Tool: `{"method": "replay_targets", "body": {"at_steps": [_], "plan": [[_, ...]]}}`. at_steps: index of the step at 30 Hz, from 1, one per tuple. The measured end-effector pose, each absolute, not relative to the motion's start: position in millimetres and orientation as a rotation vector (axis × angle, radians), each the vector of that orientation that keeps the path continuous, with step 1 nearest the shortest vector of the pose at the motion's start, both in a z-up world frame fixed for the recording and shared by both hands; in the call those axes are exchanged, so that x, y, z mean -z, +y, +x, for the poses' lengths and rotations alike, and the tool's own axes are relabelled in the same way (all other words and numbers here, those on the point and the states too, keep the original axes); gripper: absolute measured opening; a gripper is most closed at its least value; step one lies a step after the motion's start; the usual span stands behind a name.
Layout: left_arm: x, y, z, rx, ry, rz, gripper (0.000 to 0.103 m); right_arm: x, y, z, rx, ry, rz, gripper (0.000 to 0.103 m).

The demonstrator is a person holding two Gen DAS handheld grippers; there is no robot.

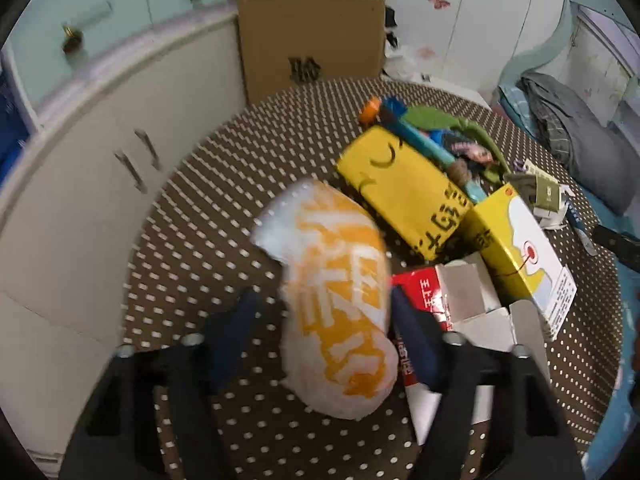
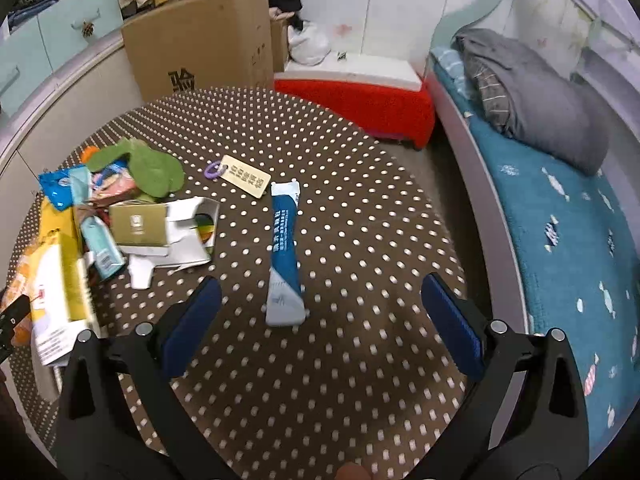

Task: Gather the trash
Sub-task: 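Grasp the orange-white snack bag with the left gripper while the right grasps the blue toothpaste tube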

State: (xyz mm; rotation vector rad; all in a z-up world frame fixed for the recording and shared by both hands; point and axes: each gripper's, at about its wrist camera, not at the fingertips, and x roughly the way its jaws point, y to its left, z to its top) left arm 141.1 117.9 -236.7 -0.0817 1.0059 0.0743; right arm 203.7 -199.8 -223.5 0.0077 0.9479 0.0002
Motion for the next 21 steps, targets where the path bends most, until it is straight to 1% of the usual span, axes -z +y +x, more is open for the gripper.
{"method": "replay_targets", "body": {"at_steps": [1, 2, 3, 4, 6, 7, 8, 10, 11, 13, 21], "plan": [[242, 119, 143, -0.063, 1.023, -0.093, 0.046, 227, -199, 209, -0.010, 0.955, 0.003, 0.097], [244, 122, 143, -0.056, 1.024, -0.103, 0.046, 231, -198, 215, -0.017, 0.959, -0.005, 0.093], [244, 124, 142, -0.050, 1.014, -0.116, 0.042, 236, -196, 222, -0.027, 0.965, -0.017, 0.089], [243, 126, 140, -0.045, 1.006, -0.125, 0.040, 239, -195, 226, -0.031, 0.972, -0.025, 0.078], [241, 130, 136, -0.052, 0.993, -0.123, 0.038, 244, -196, 235, -0.054, 0.971, -0.017, 0.068], [239, 132, 134, -0.056, 0.981, -0.124, 0.037, 243, -195, 236, -0.060, 0.964, -0.023, 0.053], [235, 134, 131, -0.058, 0.971, -0.128, 0.037, 242, -193, 237, -0.070, 0.956, -0.035, 0.029], [229, 136, 127, -0.064, 0.954, -0.128, 0.036, 240, -191, 237, -0.088, 0.955, -0.037, 0.016], [226, 136, 125, -0.067, 0.943, -0.130, 0.036, 240, -192, 236, -0.094, 0.955, -0.030, 0.014], [215, 135, 124, -0.068, 0.925, -0.134, 0.036, 239, -198, 233, -0.114, 0.949, 0.012, 0.013], [167, 98, 120, -0.024, 0.820, -0.073, 0.036, 208, -245, 203, -0.164, 0.862, 0.171, 0.013]]}}
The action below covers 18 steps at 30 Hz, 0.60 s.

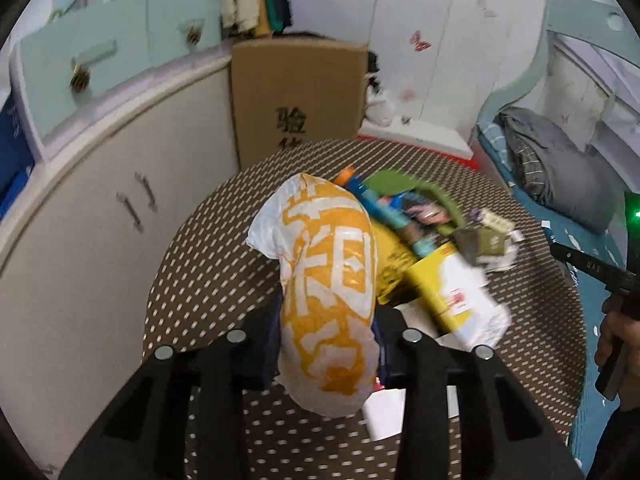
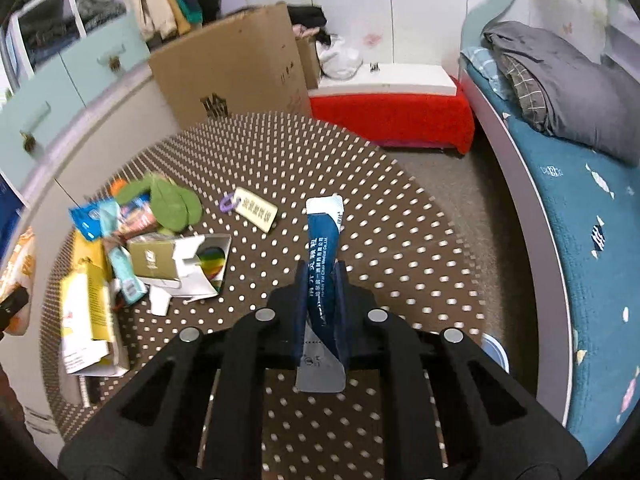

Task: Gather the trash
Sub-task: 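Grasp the orange-white snack bag with the left gripper while the right grasps the blue toothpaste tube, then carry both items over the blue wastebasket and open both grippers to drop them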

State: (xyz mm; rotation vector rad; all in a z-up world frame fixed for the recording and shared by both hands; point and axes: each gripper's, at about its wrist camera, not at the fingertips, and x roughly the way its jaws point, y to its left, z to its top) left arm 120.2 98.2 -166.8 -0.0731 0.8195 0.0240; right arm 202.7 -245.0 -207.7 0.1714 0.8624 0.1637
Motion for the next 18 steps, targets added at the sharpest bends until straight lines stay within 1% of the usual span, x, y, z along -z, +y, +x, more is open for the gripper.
{"method": "replay_targets", "body": {"at_steps": [6, 12, 14, 18], "plan": [[140, 52, 127, 0.052, 0.762, -0.025, 0.036, 179, -286, 183, -0.188, 0.776, 0.262, 0.013], [117, -23, 134, 0.183, 0.700, 0.041, 0.036, 156, -356, 159, -0.134, 0.689, 0.365, 0.013], [114, -48, 138, 0.220, 0.690, 0.058, 0.036, 160, -383, 151, -0.089, 0.683, 0.399, 0.013], [116, -103, 142, 0.326, 0.697, 0.086, 0.036, 194, -435, 140, -0.010, 0.724, 0.500, 0.013]]}}
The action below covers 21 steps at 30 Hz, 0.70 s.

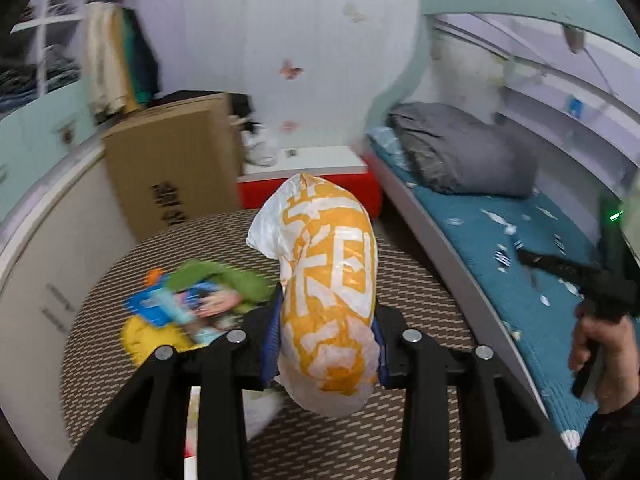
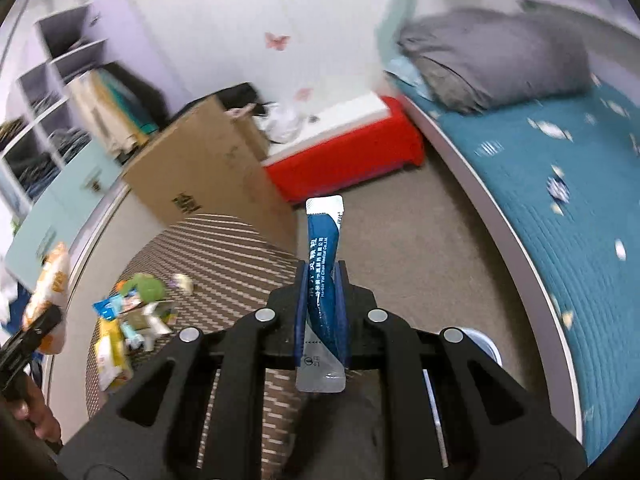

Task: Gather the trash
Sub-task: 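Carry both items over the blue wastebasket and open both grippers to drop them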

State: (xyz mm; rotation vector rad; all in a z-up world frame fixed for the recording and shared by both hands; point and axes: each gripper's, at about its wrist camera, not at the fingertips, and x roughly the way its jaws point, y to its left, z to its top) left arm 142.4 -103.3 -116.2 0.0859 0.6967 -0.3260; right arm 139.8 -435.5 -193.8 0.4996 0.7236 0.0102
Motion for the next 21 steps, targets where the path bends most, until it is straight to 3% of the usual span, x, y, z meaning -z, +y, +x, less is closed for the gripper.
{"method": "replay_targets", "body": {"at_steps": [14, 15, 17, 21], "plan": [[158, -256, 151, 0.575, 0.813, 0.211, 0.036, 356, -521, 130, 0.154, 0.956, 0.738, 0.016], [162, -263, 152, 0.585, 0.823, 0.216, 0.036, 363, -526, 130, 0.159, 0.968, 0.755, 0.021], [172, -283, 154, 0.613, 0.851, 0.233, 0.036, 374, -537, 126, 0.176, 0.977, 0.804, 0.079], [195, -312, 160, 0.652, 0.904, 0.266, 0.036, 371, -551, 110, 0.197, 0.930, 0.849, 0.080]]}}
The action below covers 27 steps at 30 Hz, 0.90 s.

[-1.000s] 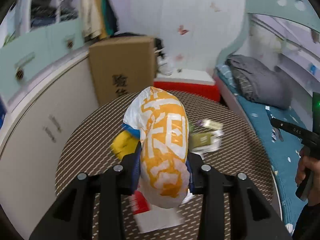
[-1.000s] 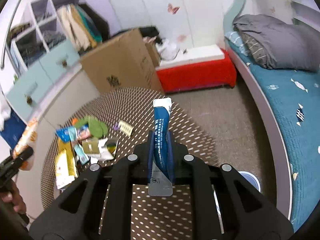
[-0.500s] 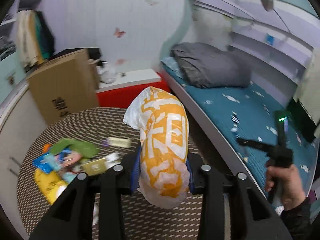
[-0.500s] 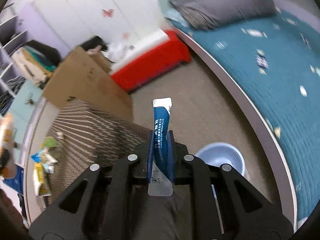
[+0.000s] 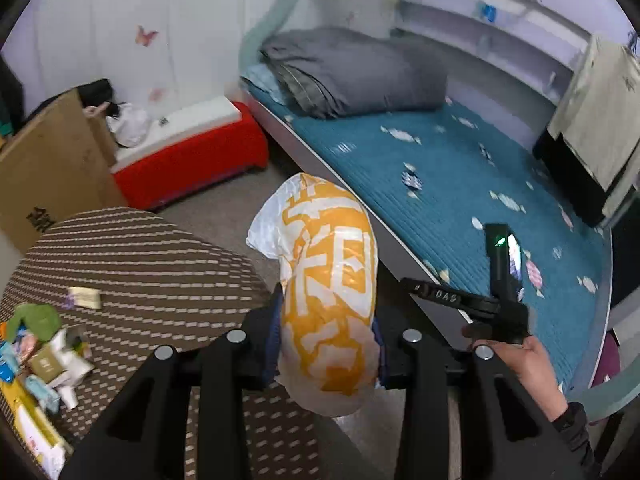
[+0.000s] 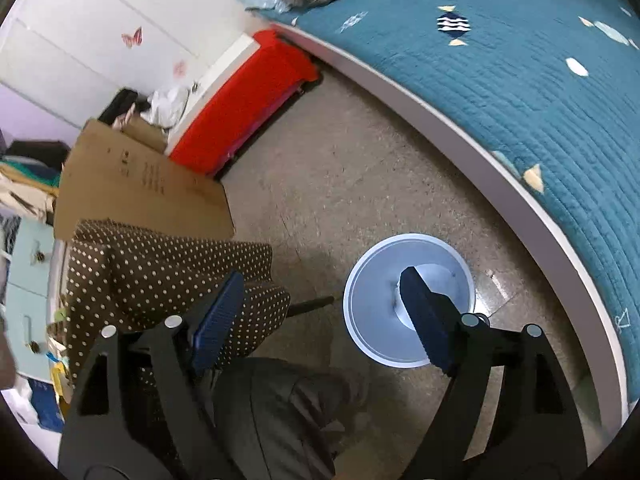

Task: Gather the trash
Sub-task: 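Carry both items over the blue wastebasket and open both grippers to drop them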

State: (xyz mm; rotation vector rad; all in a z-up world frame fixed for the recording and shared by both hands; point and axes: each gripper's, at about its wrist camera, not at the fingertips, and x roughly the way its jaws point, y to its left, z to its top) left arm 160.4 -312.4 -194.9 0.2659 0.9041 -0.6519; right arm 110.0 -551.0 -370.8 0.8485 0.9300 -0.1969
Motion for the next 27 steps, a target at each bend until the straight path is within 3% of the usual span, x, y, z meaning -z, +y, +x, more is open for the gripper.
{"method": "replay_targets", "body": {"at_steps": [8, 11, 12, 15, 19, 23, 27], "plan": [[251, -377, 170, 0.722, 1.035, 0.360, 0.037, 344, -580, 73, 0.239, 0.837, 0.869, 0.080], [273, -398, 177, 0.742, 1.090, 0.398, 0.042, 331, -585, 65, 0.247, 0.801, 0.869, 0.081], [279, -404, 179, 0.748, 1.105, 0.412, 0.047, 328, -586, 62, 0.247, 0.790, 0.869, 0.081], [291, -417, 187, 0.725, 1.107, 0.432, 0.090, 319, -584, 59, 0.251, 0.774, 0.863, 0.082], [290, -415, 194, 0.691, 1.109, 0.425, 0.091, 313, -577, 60, 0.244, 0.774, 0.846, 0.085], [278, -399, 195, 0.679, 1.081, 0.414, 0.092, 309, -568, 62, 0.247, 0.768, 0.832, 0.097], [256, -381, 191, 0.668, 1.033, 0.387, 0.092, 297, -553, 70, 0.252, 0.766, 0.800, 0.097]]}}
